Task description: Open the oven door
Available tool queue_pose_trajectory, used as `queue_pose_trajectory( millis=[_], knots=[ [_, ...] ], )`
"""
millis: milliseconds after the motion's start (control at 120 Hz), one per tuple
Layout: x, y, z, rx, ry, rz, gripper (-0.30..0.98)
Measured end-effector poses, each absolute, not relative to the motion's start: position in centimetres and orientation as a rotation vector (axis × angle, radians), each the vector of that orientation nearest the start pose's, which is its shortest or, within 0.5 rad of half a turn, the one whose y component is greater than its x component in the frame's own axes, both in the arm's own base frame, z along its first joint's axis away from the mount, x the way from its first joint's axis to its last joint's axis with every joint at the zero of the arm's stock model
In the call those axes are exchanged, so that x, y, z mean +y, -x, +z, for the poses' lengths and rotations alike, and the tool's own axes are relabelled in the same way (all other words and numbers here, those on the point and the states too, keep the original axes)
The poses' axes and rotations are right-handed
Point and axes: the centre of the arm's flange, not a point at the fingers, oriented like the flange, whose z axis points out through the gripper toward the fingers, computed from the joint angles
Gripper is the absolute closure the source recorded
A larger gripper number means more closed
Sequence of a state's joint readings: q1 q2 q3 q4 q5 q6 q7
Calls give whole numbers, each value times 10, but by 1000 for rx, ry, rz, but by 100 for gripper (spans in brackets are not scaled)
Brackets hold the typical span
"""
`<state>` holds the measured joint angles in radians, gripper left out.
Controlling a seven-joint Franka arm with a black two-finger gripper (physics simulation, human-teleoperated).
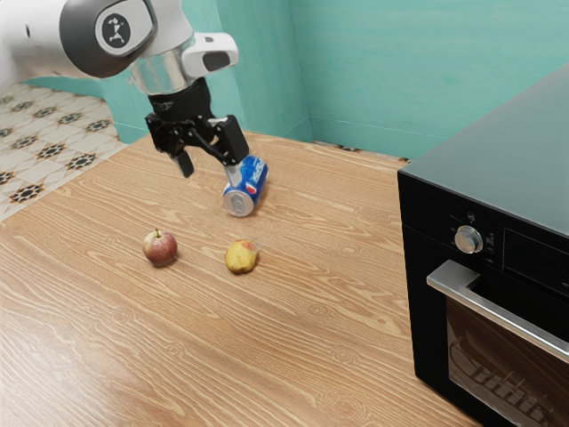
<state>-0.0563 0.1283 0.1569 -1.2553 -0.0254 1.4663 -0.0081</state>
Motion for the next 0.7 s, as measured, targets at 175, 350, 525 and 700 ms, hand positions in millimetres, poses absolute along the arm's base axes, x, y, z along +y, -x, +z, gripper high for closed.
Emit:
queue_pose_trajectory(
  millis=[175, 350, 525, 700],
  knots=[
    [31, -485, 835, -5, 3132, -537, 0],
    [-406, -251, 840, 1896, 2457, -577, 1],
    [-447, -281, 787, 2221, 2154, -478, 0],
    [-480, -356, 757, 2455, 1928, -521, 0]
  ],
)
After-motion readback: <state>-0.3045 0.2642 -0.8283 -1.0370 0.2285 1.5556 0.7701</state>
